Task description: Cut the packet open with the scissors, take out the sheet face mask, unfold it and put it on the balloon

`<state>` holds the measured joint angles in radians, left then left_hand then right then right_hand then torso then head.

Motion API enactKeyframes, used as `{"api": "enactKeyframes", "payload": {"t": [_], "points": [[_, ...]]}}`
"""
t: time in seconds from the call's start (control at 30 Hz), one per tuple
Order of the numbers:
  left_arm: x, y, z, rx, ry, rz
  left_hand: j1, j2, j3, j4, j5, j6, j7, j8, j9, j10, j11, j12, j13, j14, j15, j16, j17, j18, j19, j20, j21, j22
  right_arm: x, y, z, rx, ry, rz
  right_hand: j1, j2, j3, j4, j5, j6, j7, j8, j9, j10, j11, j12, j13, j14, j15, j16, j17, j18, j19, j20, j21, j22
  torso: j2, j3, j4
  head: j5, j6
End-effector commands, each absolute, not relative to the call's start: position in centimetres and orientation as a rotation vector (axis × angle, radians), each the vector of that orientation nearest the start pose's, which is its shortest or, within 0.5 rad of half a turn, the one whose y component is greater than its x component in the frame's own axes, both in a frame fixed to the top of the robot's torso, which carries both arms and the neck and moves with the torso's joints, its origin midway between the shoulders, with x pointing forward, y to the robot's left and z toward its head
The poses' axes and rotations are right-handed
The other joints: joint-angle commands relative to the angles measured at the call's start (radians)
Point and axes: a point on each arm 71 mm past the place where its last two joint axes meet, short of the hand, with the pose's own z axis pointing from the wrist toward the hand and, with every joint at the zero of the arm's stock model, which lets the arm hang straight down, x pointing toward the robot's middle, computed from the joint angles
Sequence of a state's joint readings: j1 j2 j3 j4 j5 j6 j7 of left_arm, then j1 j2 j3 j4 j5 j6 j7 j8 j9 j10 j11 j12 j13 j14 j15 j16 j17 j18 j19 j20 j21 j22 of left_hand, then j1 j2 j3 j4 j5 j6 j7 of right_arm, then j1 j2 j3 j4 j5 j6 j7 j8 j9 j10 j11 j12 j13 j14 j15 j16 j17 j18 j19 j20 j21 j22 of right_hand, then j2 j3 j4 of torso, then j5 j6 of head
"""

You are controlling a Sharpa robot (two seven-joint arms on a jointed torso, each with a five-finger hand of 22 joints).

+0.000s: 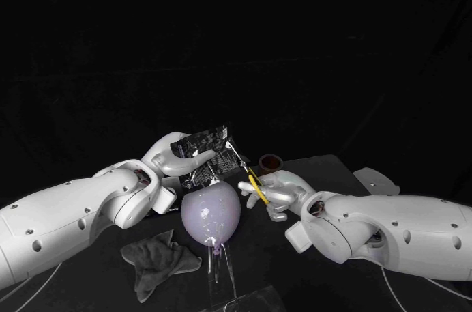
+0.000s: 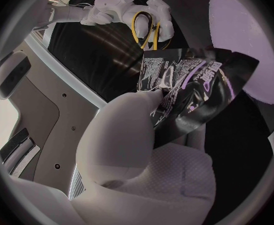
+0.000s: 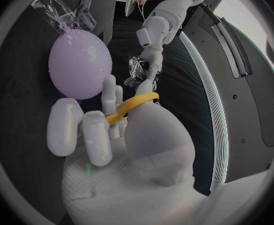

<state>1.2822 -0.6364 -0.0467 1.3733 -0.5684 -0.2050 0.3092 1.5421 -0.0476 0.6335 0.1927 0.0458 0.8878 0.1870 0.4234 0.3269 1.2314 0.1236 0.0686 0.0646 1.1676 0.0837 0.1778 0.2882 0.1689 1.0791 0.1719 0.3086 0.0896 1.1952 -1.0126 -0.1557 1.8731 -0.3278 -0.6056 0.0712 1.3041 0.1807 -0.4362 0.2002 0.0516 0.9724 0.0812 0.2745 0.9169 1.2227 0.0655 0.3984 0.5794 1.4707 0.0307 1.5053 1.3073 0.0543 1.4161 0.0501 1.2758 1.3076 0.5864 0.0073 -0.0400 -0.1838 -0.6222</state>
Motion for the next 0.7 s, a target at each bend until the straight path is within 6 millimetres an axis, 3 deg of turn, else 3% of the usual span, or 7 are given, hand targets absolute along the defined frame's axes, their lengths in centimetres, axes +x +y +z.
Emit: {"api": "enactKeyframes", "payload": {"t": [0.03,0.2,0.3,0.43,0.5,0.6,0.7], "points": [[51.37,12.53,-14.42,-0.361,1.603,-1.490,0.001,0.004,-0.002,-0.005,0.003,0.009,0.000,0.004,0.039,0.004,0.000,-0.004,0.000,0.004,-0.006,0.000,0.001,0.014,0.006,-0.001,0.004,-0.001,40.19,-19.91,-20.25,0.972,1.748,1.188,0.003,0.004,-0.024,-0.008,-0.003,-0.010,-0.002,-0.005,0.010,0.189,-0.063,0.166,0.155,0.059,-0.092,0.000,0.036,0.018,-0.006,-0.003,-0.006,0.098,0.000,0.0000,0.0001,-0.002,0.001],[51.26,12.32,-14.38,-0.353,1.602,-1.492,0.000,0.004,-0.002,-0.006,0.003,0.009,0.000,0.003,0.039,0.004,0.000,-0.004,0.000,0.004,-0.006,-0.001,0.001,0.014,0.006,-0.001,0.005,-0.001,40.01,-19.56,-20.26,0.973,1.767,1.213,-0.015,-0.001,-0.026,-0.004,0.003,-0.022,-0.002,-0.016,0.023,0.226,-0.067,0.468,0.430,0.062,-0.095,0.004,0.051,0.018,-0.006,-0.005,-0.007,0.099,0.001,-0.0005,0.0002,-0.005,0.001],[51.24,12.20,-14.38,-0.349,1.602,-1.490,0.000,0.004,-0.002,-0.006,0.003,0.009,0.000,0.003,0.039,0.004,0.000,-0.004,0.000,0.004,-0.006,-0.001,0.001,0.014,0.006,-0.001,0.005,-0.001,39.90,-19.34,-20.19,0.981,1.766,1.237,-0.027,-0.010,-0.025,0.000,-0.002,-0.049,0.006,-0.036,0.023,0.168,-0.056,0.334,0.345,0.060,-0.089,0.002,0.046,0.021,-0.016,-0.001,-0.025,0.090,0.000,-0.0003,0.0004,-0.006,0.001],[51.24,12.10,-14.37,-0.340,1.601,-1.483,0.000,0.004,-0.002,-0.006,0.003,0.009,0.000,0.003,0.039,0.004,0.000,-0.004,0.000,0.004,-0.006,-0.001,0.001,0.014,0.006,-0.001,0.005,-0.001,39.77,-19.17,-20.08,0.986,1.759,1.259,-0.036,-0.021,-0.025,0.002,-0.003,-0.122,0.042,-0.094,0.002,0.004,-0.022,0.035,0.154,0.053,-0.061,-0.010,0.015,0.024,-0.033,0.017,-0.055,0.075,0.000,0.0000,0.0000,-0.007,0.001],[51.26,12.09,-14.36,-0.333,1.598,-1.478,0.000,0.004,-0.002,-0.006,0.003,0.009,0.000,0.003,0.039,0.004,0.000,-0.004,0.000,0.004,-0.006,-0.001,0.001,0.014,0.006,-0.001,0.005,-0.001,39.67,-19.13,-19.99,0.989,1.752,1.268,-0.042,-0.032,-0.025,0.002,-0.005,-0.212,0.092,-0.162,-0.030,-0.125,0.025,-0.104,0.069,0.047,-0.021,-0.018,-0.008,0.027,-0.049,0.041,-0.084,0.059,0.000,0.0003,-0.0003,-0.006,0.000],[51.31,12.13,-14.35,-0.324,1.594,-1.470,0.000,0.004,-0.001,-0.007,0.003,0.009,0.000,0.003,0.040,0.004,0.000,-0.004,0.000,0.004,-0.006,-0.001,0.001,0.014,0.006,-0.001,0.005,-0.001,39.53,-19.15,-19.87,0.992,1.743,1.275,-0.046,-0.036,-0.025,0.003,0.000,-0.213,0.115,-0.184,-0.053,-0.170,0.053,-0.201,-0.019,0.042,0.002,-0.022,-0.023,0.034,-0.067,0.067,-0.118,0.040,0.000,0.0009,-0.0001,-0.007,-0.001],[51.40,12.24,-14.35,-0.318,1.588,-1.462,0.000,0.004,-0.001,-0.007,0.003,0.009,0.000,0.003,0.040,0.004,0.000,-0.004,0.000,0.004,-0.006,-0.001,0.001,0.014,0.006,-0.001,0.005,-0.001,39.35,-19.24,-19.76,0.994,1.738,1.279,-0.046,-0.037,-0.024,0.003,0.000,-0.212,0.120,-0.193,-0.063,-0.164,0.056,-0.227,-0.053,0.040,0.007,-0.023,-0.028,0.038,-0.073,0.076,-0.130,0.033,0.000,0.0010,-0.0008,-0.008,-0.001]]}}
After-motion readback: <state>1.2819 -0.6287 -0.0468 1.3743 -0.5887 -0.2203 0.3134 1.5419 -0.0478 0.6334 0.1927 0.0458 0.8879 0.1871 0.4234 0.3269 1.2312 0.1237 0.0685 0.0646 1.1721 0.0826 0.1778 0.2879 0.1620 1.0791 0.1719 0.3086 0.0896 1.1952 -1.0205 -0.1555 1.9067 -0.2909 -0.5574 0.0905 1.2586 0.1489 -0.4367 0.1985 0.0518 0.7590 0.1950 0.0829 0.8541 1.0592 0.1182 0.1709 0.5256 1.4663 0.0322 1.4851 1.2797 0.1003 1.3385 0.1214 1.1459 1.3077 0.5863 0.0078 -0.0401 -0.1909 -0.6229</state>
